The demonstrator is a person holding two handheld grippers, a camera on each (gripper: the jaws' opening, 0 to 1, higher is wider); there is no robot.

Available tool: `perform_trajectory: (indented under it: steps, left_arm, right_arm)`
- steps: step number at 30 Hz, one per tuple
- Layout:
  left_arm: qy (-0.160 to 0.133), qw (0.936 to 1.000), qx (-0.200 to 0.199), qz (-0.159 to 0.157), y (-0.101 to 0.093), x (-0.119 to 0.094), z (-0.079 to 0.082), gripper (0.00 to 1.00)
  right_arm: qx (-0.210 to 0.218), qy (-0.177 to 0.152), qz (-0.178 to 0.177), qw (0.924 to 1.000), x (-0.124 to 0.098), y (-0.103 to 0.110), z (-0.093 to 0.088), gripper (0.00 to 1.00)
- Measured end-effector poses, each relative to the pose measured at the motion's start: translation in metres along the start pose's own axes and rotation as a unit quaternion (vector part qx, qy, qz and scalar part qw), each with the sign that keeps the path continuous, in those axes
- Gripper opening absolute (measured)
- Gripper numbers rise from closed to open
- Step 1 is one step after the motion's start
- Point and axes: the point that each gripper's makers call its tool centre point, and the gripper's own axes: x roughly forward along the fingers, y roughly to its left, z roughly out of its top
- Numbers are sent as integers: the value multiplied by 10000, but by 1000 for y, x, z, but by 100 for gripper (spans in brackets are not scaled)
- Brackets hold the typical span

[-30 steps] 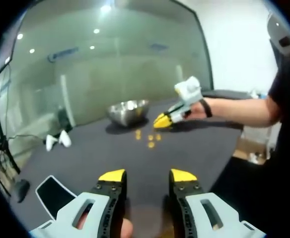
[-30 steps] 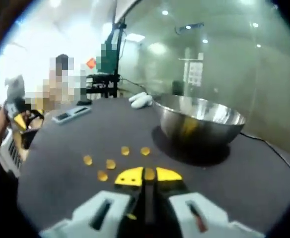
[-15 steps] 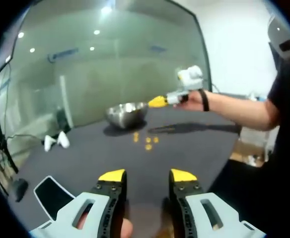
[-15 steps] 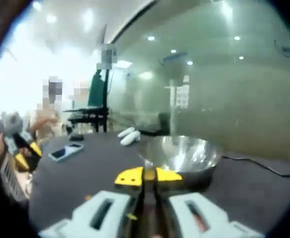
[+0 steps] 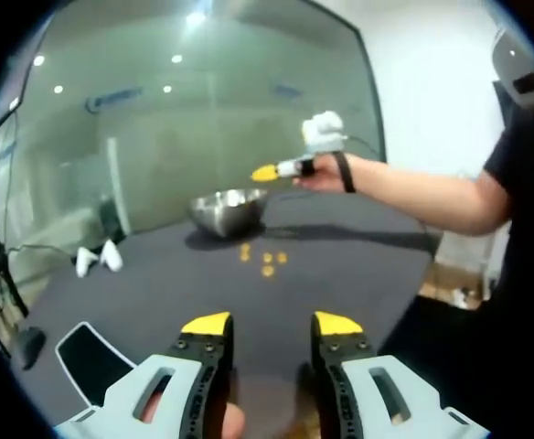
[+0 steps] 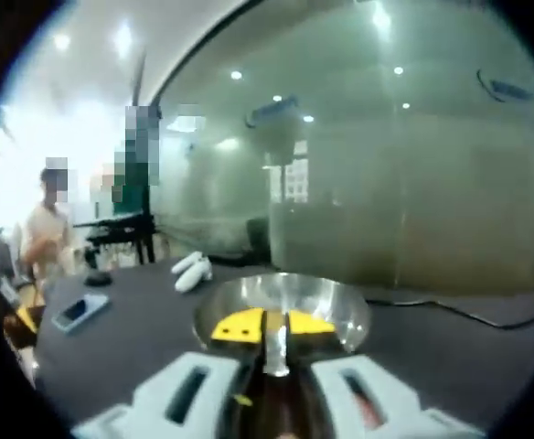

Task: Pick up the QQ candy scattered on the table and place it into the stainless steel bowl on the table

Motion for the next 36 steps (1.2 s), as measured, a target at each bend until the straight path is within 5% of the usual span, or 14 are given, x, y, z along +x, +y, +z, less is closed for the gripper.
perform_trajectory:
  steps: [11, 20, 23, 36]
  left_arm:
    - [0, 10000, -38, -20, 3, 0, 0, 36]
    - [14, 10000, -16, -14, 6, 0, 2, 36]
    - [15, 10000, 1, -1, 7, 0, 2, 36]
    - [43, 10000, 29, -19, 4, 3, 2, 36]
  right_arm:
    - [-360, 229, 5, 9991, 21, 7, -5, 9]
    - [-19, 389, -98, 9992, 29, -4, -11, 9]
    - [-6, 356, -23, 9994, 29, -1, -9, 22]
    - [-100, 367, 183, 9991, 26, 12, -12, 20]
